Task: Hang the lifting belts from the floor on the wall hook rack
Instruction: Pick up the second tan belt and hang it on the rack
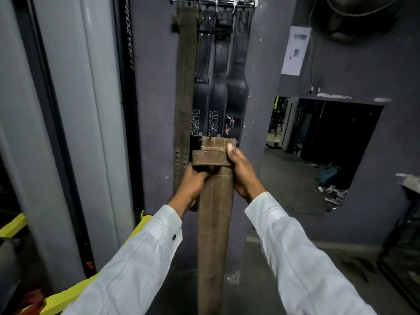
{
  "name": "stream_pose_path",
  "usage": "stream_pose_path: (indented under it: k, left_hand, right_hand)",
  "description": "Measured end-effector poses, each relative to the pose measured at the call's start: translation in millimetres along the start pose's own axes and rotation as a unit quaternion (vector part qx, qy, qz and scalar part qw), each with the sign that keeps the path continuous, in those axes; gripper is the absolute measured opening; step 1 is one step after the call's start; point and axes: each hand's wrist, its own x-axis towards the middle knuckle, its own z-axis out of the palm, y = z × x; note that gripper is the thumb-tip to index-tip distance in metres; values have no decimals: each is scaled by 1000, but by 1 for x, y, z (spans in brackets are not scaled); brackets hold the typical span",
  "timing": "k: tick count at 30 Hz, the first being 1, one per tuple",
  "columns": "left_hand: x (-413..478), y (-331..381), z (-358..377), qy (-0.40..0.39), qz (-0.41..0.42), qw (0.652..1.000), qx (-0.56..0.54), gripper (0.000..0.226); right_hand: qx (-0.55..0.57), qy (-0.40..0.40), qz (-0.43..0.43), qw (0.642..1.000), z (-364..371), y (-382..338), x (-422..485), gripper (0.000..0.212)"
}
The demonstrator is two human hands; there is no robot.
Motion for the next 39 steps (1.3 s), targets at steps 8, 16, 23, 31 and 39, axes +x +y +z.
stream_pose_path:
  k: [8,16,23,31,39]
  left_hand:
    - [12,43,-11,-10,0,999,41,35]
    - [21,47,-34,110,84,990,2,3]
    - [32,65,-35,122,148,981,-5,11]
    - [39,94,-31,131,181,975,-4,7]
    - [49,106,-29,136,169,975,-51,11]
  right_hand:
    - [-196,10,-106,975,1,-4,3,21]
    - [-250,75,-127,957,45,3,8,27]
    - [-309,100,-147,934,52,13,3,27]
    - [-327,64,-147,932,47,34,-5,12]
    - [-278,3,-68,958,37,39,-16,31]
